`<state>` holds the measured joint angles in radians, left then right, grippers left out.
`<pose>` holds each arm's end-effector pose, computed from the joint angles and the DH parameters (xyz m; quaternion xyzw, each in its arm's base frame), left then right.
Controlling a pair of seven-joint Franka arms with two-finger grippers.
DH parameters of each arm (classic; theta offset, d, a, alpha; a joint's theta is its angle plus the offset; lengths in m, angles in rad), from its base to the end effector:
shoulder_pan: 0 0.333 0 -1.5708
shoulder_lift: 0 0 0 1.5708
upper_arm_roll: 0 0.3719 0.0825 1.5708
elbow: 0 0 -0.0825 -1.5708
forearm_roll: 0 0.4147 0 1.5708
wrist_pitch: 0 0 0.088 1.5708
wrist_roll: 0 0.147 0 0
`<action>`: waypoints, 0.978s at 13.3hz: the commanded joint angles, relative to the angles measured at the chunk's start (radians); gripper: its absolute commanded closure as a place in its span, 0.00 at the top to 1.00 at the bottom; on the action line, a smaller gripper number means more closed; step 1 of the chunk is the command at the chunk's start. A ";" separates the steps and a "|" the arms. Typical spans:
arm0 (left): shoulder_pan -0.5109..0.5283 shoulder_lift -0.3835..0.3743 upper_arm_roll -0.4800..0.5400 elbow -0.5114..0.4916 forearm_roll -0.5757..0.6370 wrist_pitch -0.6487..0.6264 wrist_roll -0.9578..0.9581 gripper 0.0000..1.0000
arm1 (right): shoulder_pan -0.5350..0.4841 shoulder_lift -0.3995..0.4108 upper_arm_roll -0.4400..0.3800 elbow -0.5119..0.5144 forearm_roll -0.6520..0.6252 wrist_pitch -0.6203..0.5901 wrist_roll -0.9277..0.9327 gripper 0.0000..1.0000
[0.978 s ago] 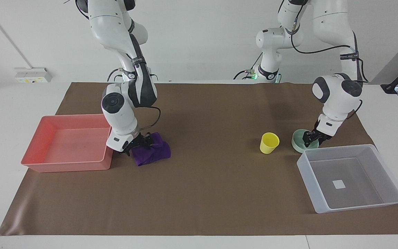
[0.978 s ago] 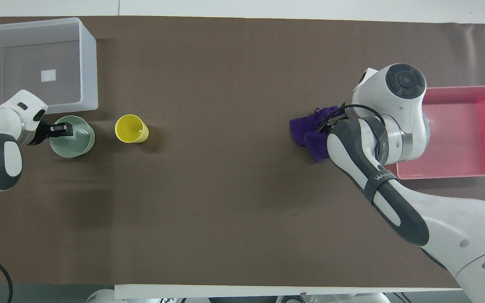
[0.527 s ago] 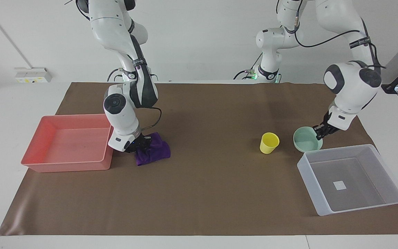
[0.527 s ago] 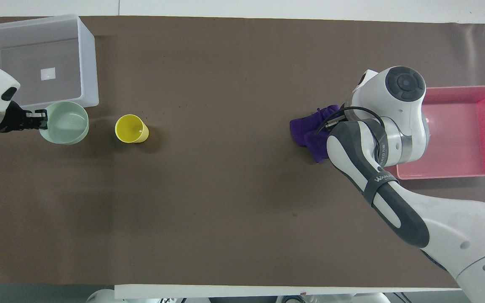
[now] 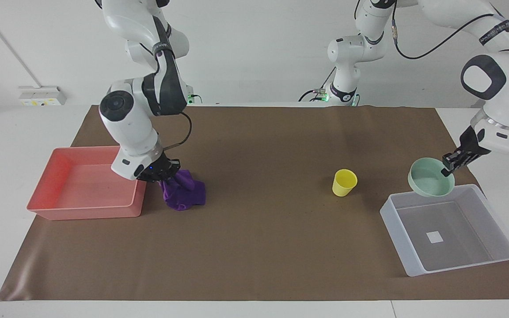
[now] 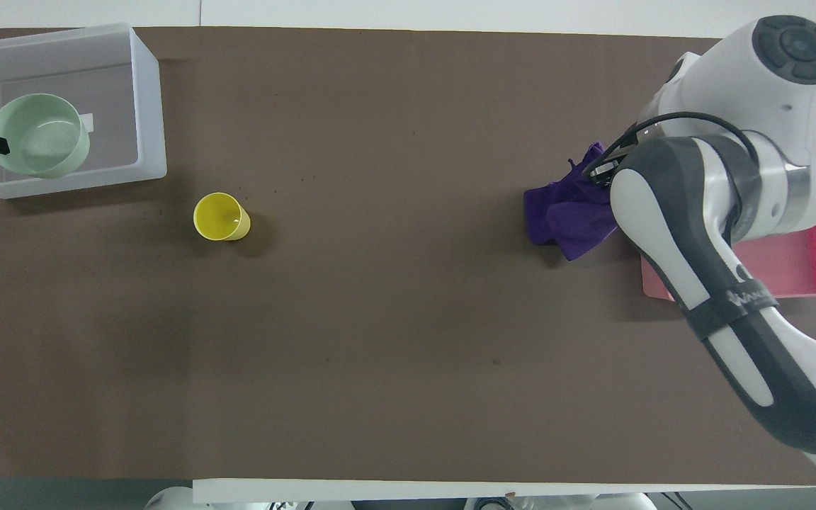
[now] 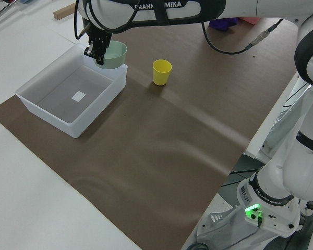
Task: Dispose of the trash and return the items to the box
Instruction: 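Place the green bowl in the white box while the right gripper carries the cloth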
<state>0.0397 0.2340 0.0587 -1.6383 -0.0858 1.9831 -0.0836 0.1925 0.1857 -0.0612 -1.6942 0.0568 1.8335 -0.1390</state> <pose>0.6885 0.0561 0.4954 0.9924 0.1044 0.0558 0.0330 0.6442 0.0943 0.4851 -0.9914 -0.1271 0.0229 0.0217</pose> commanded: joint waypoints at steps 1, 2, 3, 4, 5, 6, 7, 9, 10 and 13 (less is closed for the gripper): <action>0.023 0.129 0.000 0.086 -0.015 0.101 -0.005 0.00 | -0.039 -0.050 0.001 0.091 0.012 -0.133 0.016 0.00; 0.025 0.163 0.000 0.090 -0.014 0.147 -0.004 0.00 | -0.054 -0.078 0.000 0.128 0.006 -0.193 0.016 0.00; 0.025 0.186 0.000 0.090 -0.011 0.189 -0.004 0.00 | -0.082 -0.107 0.000 0.158 0.000 -0.254 0.016 0.00; 0.032 0.204 0.000 0.089 -0.008 0.215 -0.004 0.00 | -0.105 -0.127 0.000 0.192 -0.003 -0.310 0.016 0.00; 0.043 0.221 0.000 0.086 -0.005 0.239 -0.002 0.00 | -0.123 -0.135 -0.002 0.232 -0.008 -0.362 0.013 0.00; 0.043 0.241 0.000 0.078 -0.005 0.275 -0.004 0.00 | -0.148 -0.137 -0.003 0.261 -0.021 -0.405 0.006 0.00; 0.042 0.258 0.000 0.066 -0.005 0.301 -0.004 0.00 | -0.166 -0.146 -0.003 0.272 -0.041 -0.431 -0.002 0.00; 0.046 0.269 0.000 0.016 -0.005 0.385 0.008 0.00 | -0.217 -0.170 -0.003 0.252 -0.071 -0.436 -0.062 0.00; 0.046 0.274 0.000 0.002 -0.005 0.414 0.008 0.00 | -0.247 -0.187 -0.003 0.205 -0.074 -0.419 -0.079 0.00; 0.034 0.259 0.001 0.012 0.026 0.360 0.053 0.97 | -0.327 -0.299 -0.005 -0.067 -0.078 -0.210 -0.158 0.00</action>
<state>0.0810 0.5211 0.0601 -1.6185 -0.0803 2.3652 -0.0552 -0.0899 -0.0121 -0.0740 -1.5531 -0.0105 1.5022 -0.2447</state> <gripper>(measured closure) 0.784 0.965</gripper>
